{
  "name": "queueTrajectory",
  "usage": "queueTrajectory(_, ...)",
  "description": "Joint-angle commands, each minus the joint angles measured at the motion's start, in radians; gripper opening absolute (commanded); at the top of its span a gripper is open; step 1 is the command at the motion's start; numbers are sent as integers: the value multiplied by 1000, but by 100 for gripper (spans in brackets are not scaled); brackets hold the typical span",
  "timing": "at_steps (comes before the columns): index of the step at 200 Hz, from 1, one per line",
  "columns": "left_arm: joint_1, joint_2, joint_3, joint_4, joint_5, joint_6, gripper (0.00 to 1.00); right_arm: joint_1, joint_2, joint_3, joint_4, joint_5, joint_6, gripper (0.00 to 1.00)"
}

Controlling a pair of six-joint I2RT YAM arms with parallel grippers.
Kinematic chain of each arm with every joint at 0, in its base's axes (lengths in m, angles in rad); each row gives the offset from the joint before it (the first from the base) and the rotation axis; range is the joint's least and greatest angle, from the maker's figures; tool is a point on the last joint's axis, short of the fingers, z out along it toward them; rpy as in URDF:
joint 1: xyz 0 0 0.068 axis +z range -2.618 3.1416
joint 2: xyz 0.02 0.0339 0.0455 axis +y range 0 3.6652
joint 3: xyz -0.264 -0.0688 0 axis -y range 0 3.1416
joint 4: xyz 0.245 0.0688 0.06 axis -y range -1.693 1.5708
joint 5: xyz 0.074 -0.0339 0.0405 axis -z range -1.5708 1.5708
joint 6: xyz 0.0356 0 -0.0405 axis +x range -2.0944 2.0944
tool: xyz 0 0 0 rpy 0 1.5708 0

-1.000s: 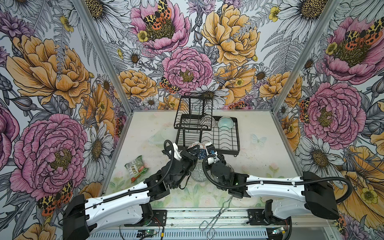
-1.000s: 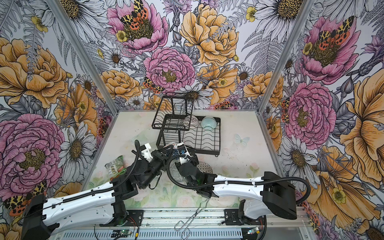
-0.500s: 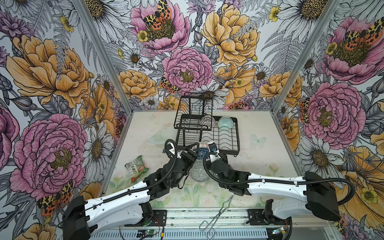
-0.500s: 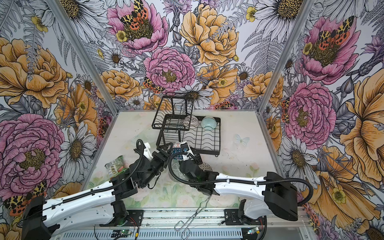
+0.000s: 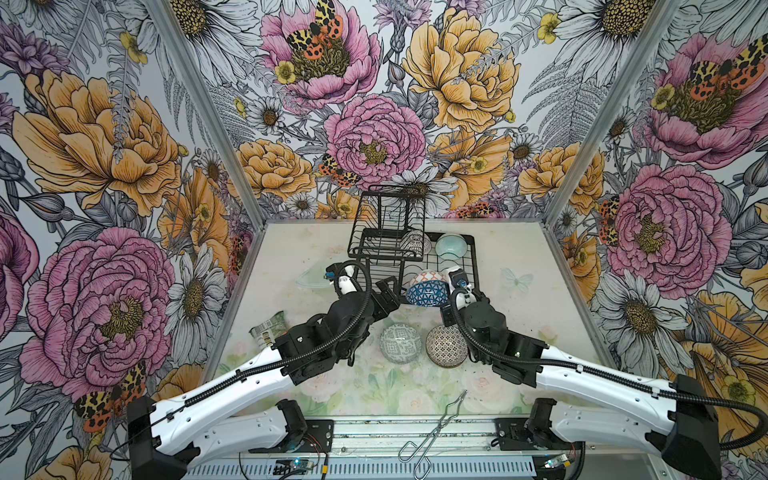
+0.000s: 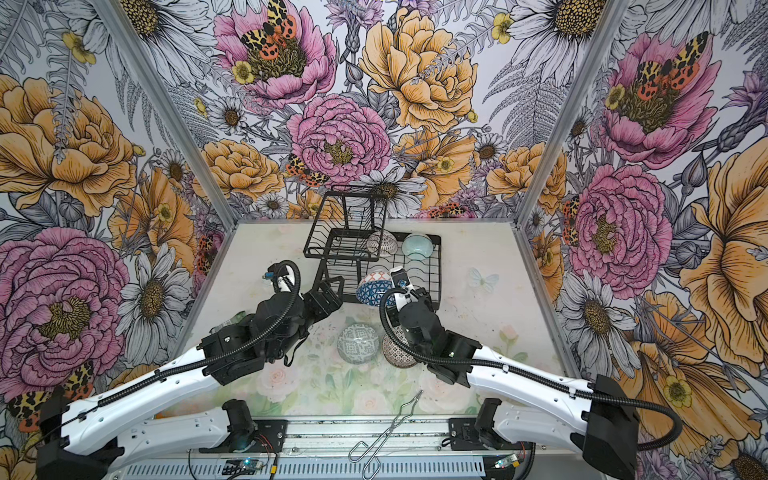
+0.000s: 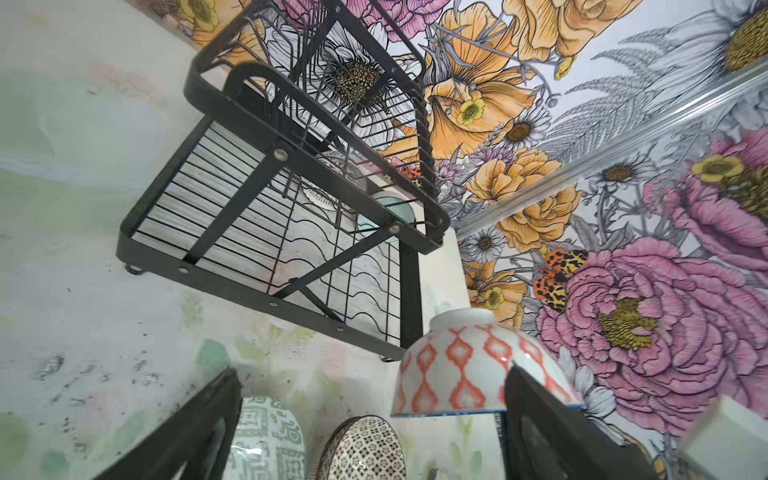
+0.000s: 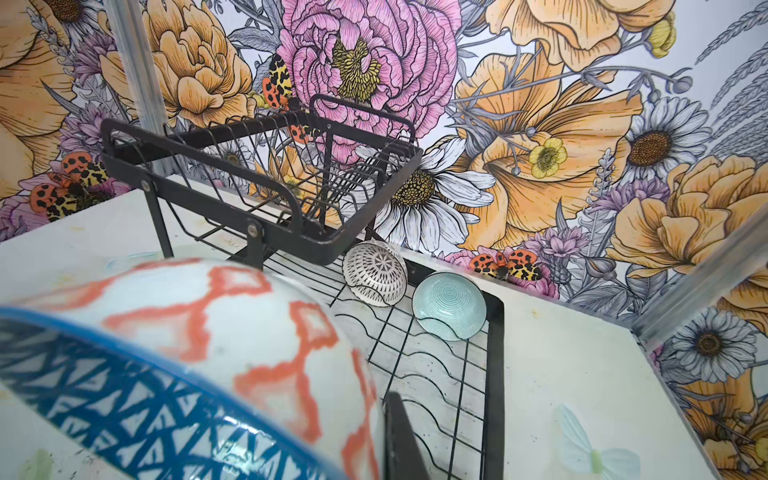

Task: Load the bowls into the dish rack
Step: 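Carry the bowl with right gripper toward the rack while left gripper releases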

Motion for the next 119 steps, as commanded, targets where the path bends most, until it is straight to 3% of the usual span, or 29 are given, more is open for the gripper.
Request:
queueTrajectory(1, 29, 38, 31, -147, -11, 200, 99, -53, -70, 10, -63, -245, -76, 0)
queueTrajectory(25, 70, 61, 51, -192, 4, 268, 99, -121, -80, 57, -202, -502, -212, 0)
queueTrajectory(43, 109, 56, 49, -190, 42, 310, 99, -130, -40, 122, -341, -533, -326, 0)
queueTrajectory(58, 136, 54, 52, -190, 67, 344, 99, -131, -5, 147, -387, -483, -428, 0)
queueTrajectory(85, 163, 53, 54, -188, 90, 404, 99, -141, 77, 177, -375, -268, -618, 0)
queueTrajectory(119, 197, 60, 42, -154, 196, 456, 99, -188, 121, 167, -192, -113, -850, 0)
